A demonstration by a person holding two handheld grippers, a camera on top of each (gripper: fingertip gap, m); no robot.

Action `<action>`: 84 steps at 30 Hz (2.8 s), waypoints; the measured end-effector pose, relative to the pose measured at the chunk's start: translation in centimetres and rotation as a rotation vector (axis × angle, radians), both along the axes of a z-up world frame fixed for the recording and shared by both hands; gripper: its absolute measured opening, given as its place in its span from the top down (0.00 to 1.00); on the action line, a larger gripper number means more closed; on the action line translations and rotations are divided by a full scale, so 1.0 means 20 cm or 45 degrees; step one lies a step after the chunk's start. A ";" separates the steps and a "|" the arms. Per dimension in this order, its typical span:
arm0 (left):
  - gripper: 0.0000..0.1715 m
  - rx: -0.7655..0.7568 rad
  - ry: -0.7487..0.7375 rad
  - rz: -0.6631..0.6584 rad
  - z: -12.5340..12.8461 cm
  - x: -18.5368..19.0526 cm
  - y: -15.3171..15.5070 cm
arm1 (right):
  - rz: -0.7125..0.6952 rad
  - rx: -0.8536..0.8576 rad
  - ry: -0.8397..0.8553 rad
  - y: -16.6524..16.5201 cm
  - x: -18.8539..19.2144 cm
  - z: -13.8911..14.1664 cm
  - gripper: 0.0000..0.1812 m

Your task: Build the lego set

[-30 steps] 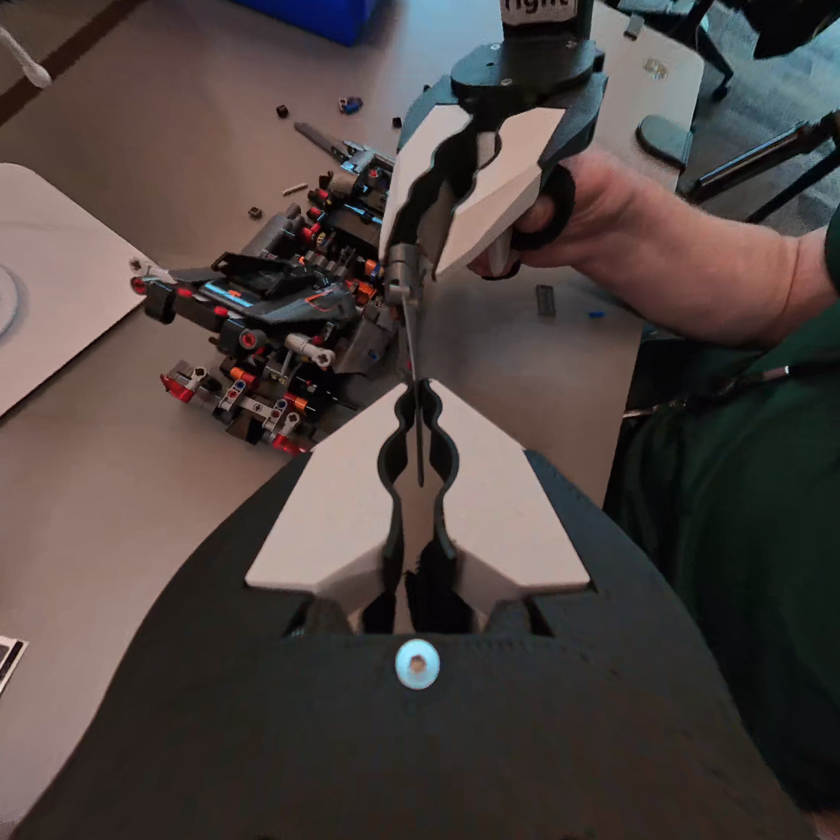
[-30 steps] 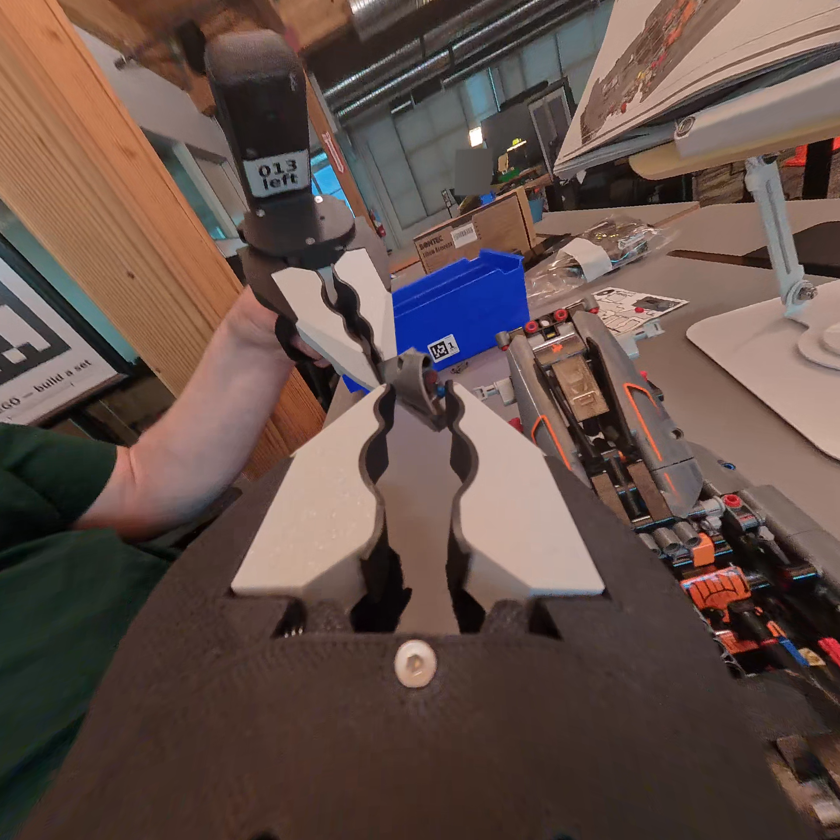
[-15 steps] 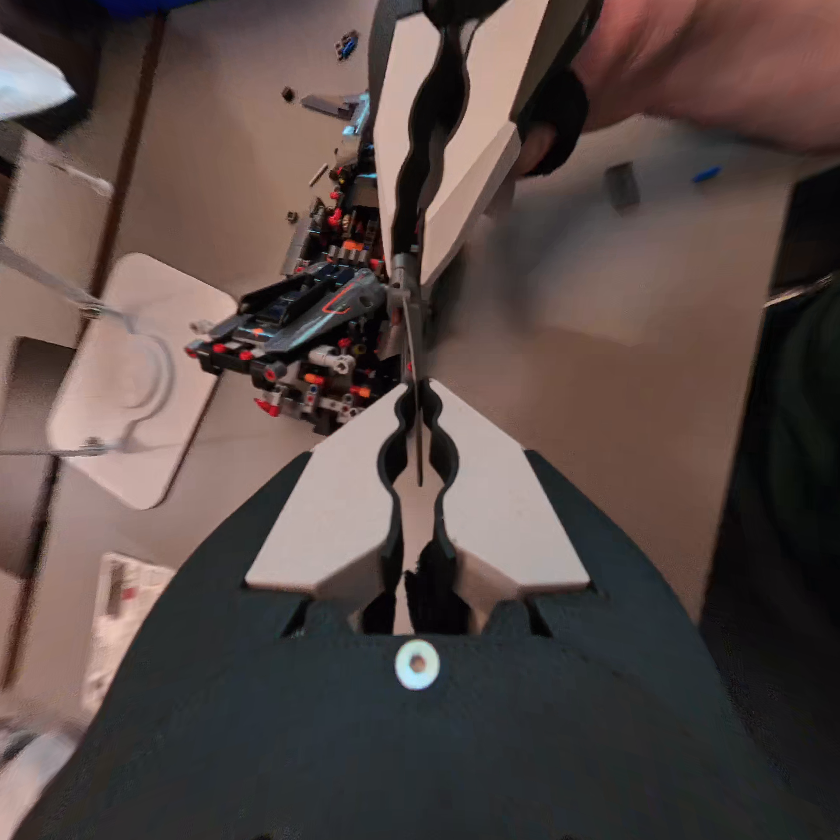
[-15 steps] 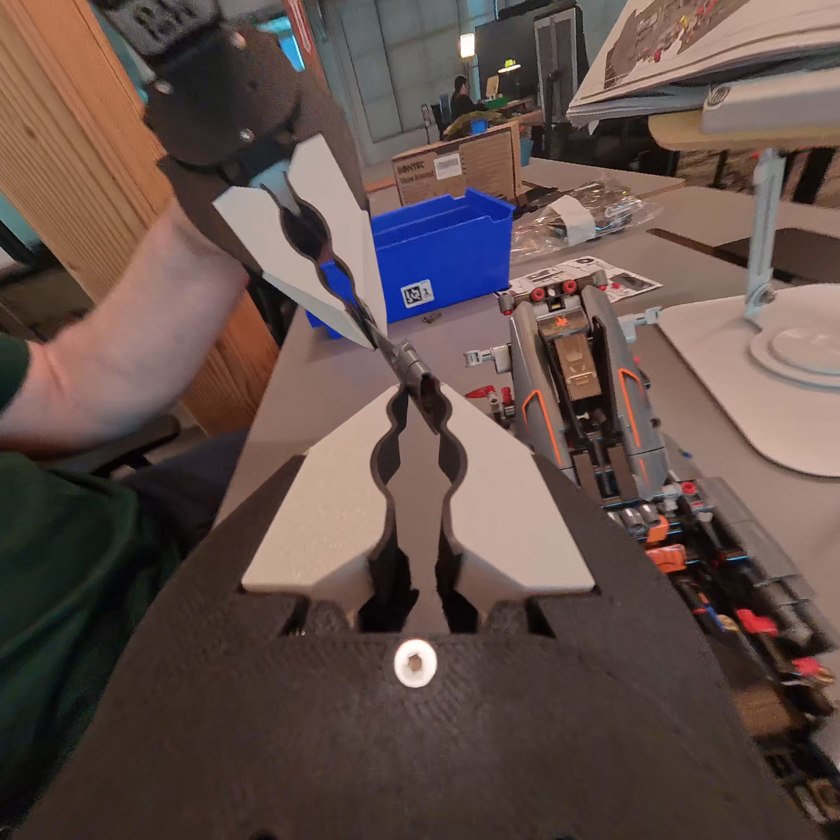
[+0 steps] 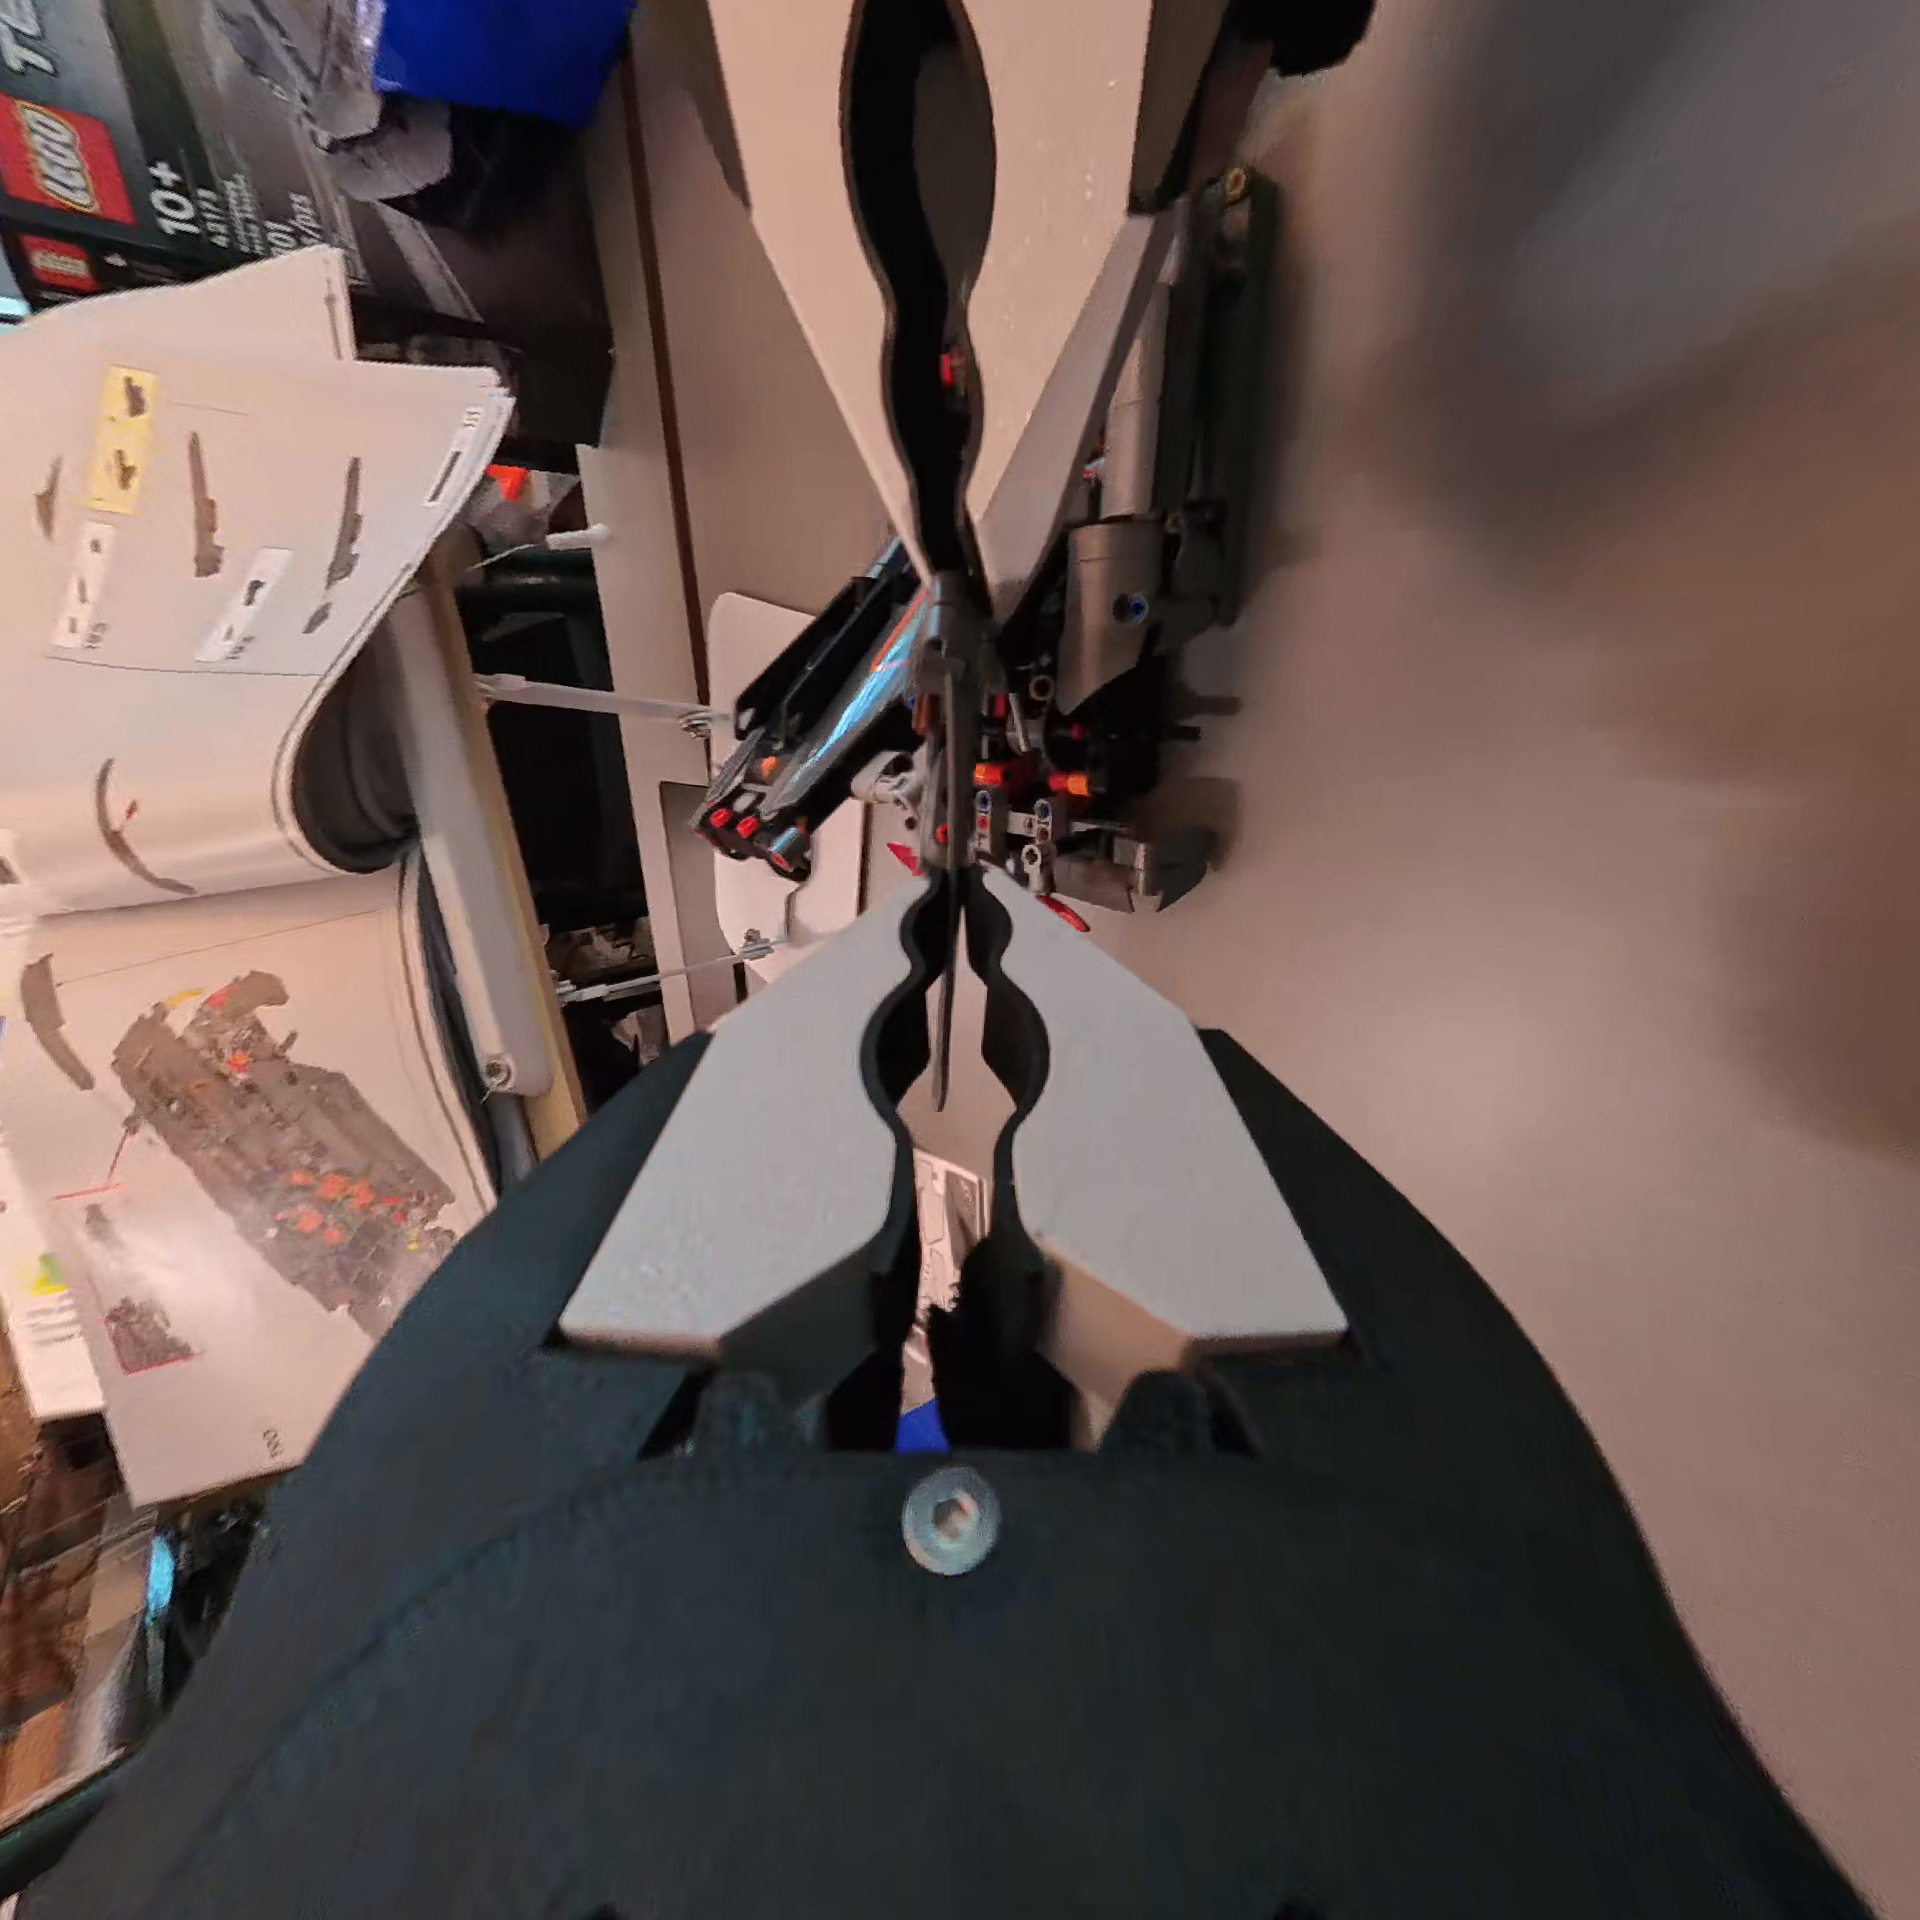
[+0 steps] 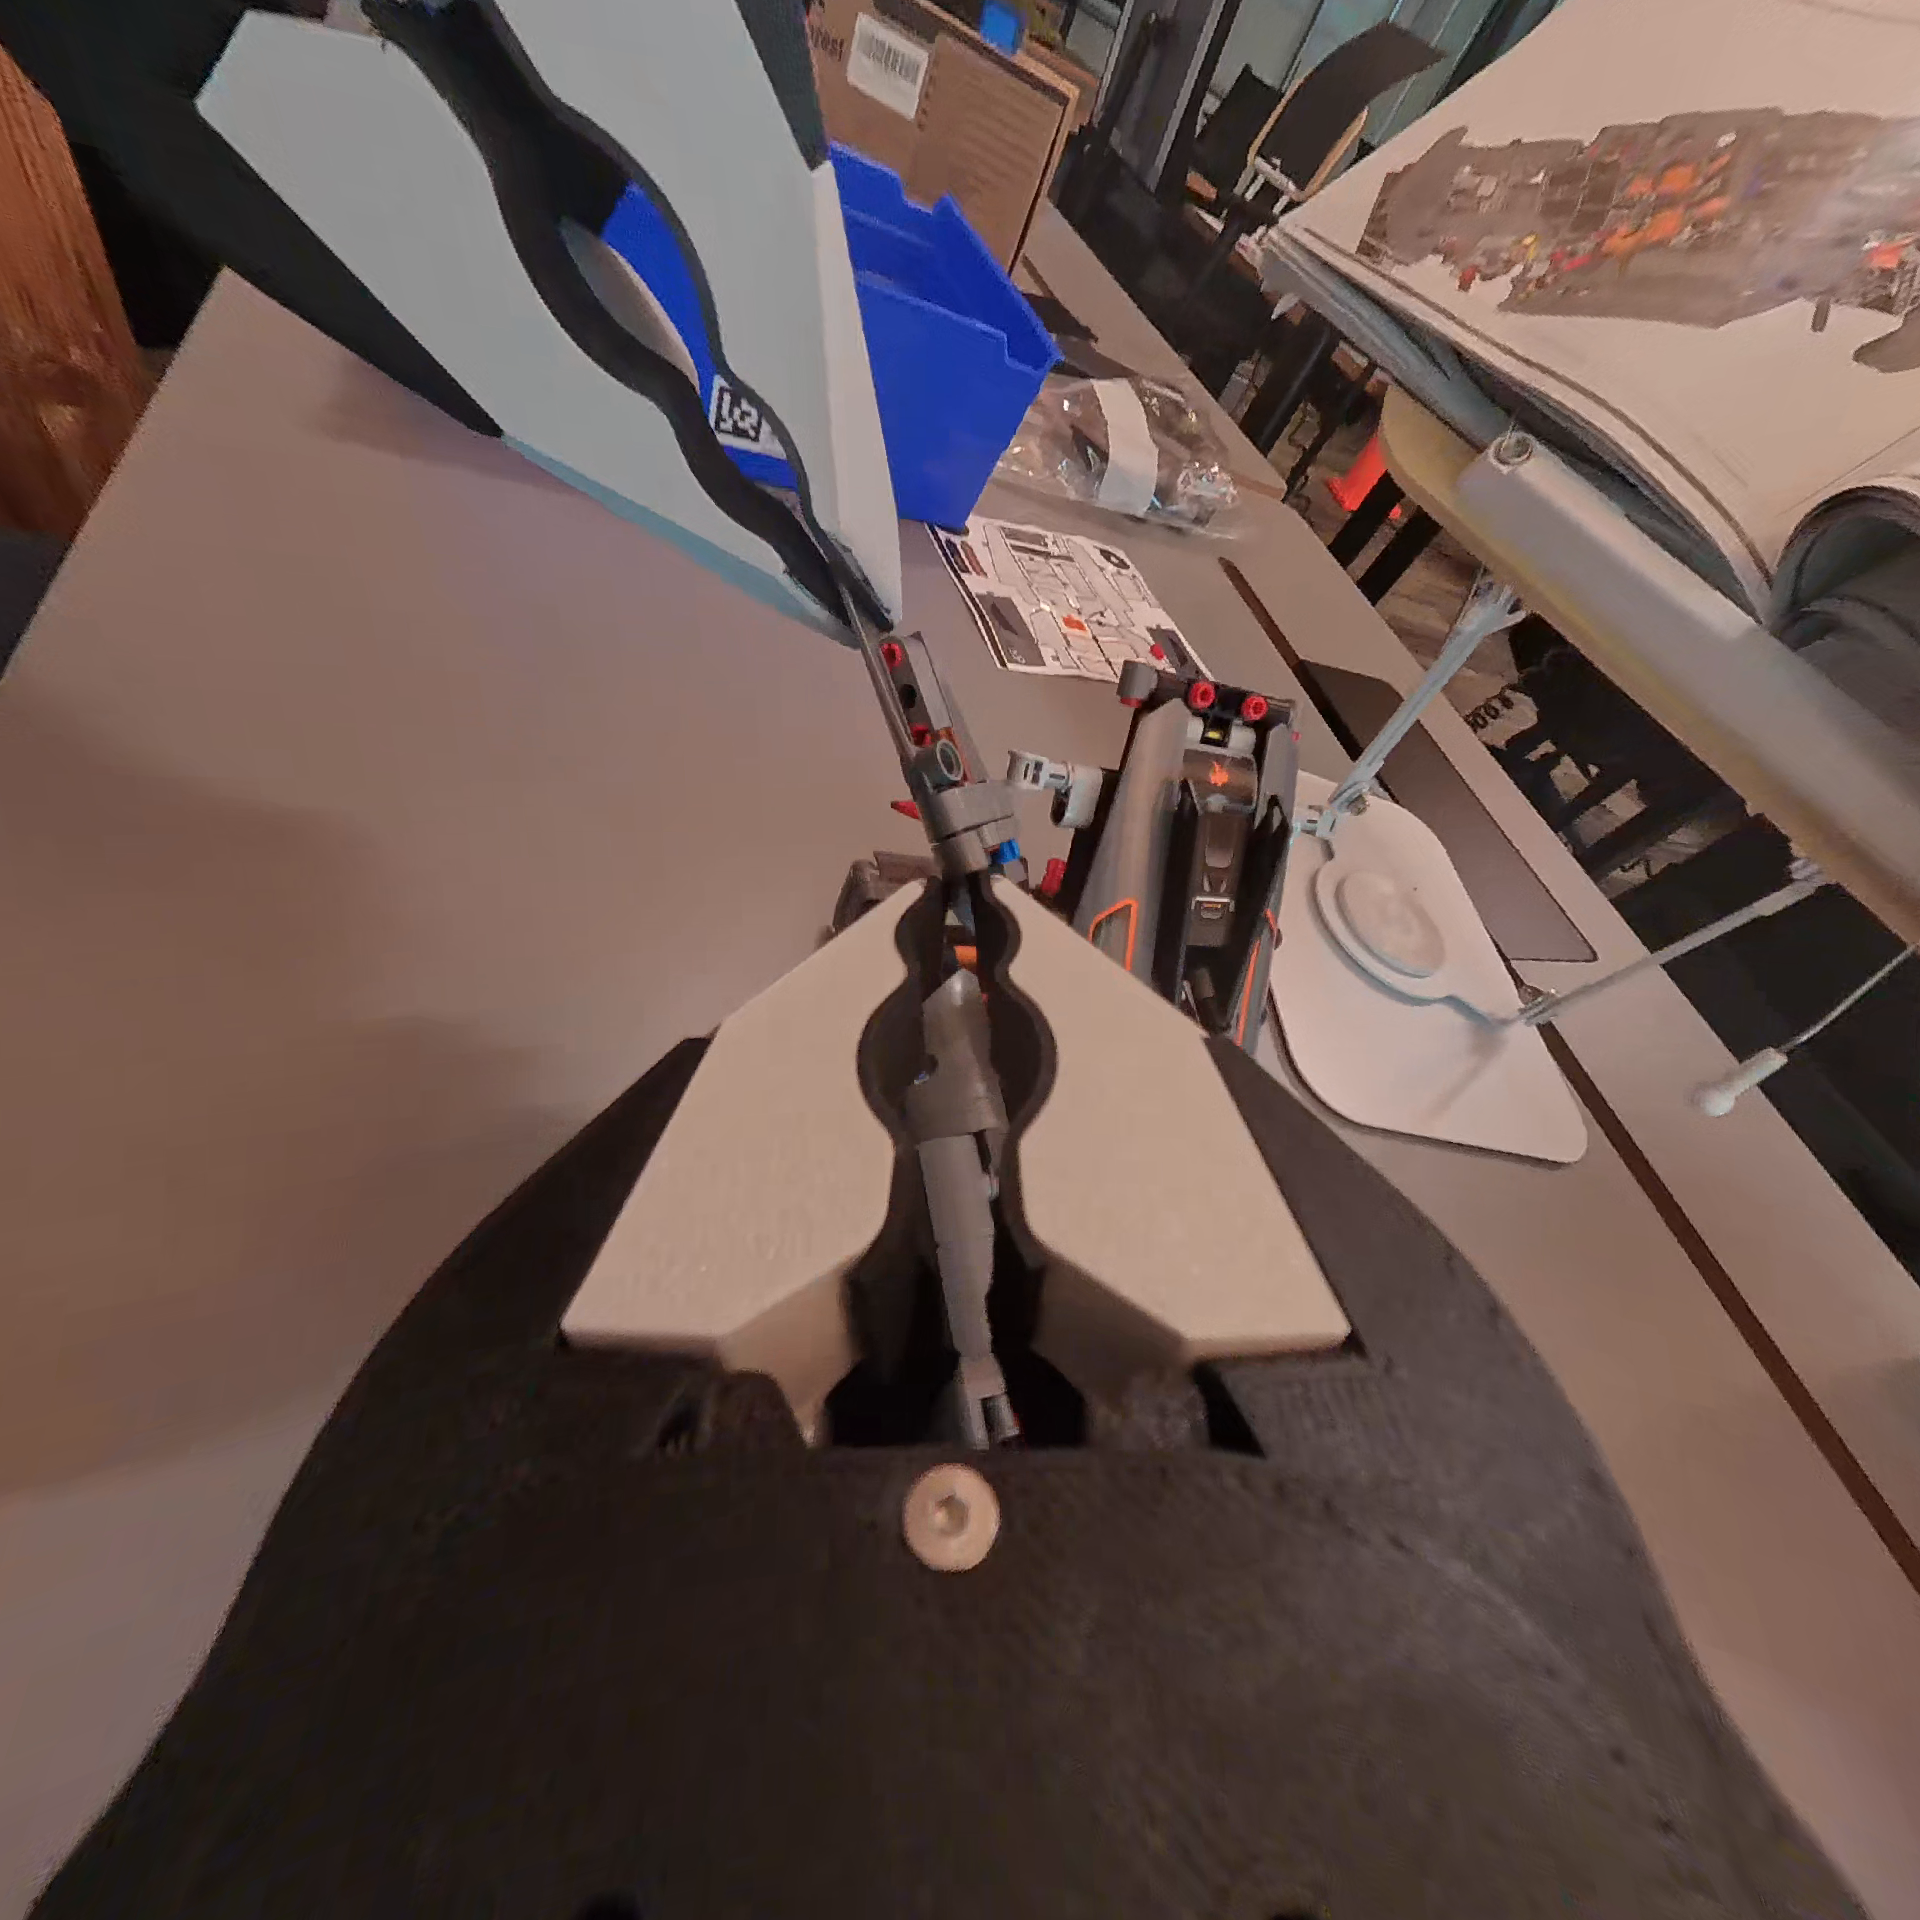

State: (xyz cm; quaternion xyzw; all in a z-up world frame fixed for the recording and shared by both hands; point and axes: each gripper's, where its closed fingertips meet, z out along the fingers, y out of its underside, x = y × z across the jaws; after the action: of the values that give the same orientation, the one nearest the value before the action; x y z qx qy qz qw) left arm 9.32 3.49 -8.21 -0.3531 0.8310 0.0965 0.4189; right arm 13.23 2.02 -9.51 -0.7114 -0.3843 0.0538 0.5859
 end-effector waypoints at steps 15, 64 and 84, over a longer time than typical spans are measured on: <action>1.00 -0.518 0.518 0.110 -0.09 0.00 0.08 | 0.002 -0.356 0.302 0.06 -0.03 -0.14 0.99; 1.00 -0.732 0.811 0.080 -0.05 -0.03 0.04 | 0.116 -0.358 0.539 0.02 -0.05 -0.02 0.95; 1.00 -0.715 0.759 0.077 -0.08 -0.03 0.07 | 0.136 -0.329 0.593 0.00 -0.03 0.02 1.00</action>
State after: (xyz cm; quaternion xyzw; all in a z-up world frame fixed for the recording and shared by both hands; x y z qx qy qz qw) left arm 8.72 4.86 -9.74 -0.4345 0.8992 -0.0237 0.0442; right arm 12.60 2.11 -9.06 -0.7274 -0.2662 0.2956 0.5591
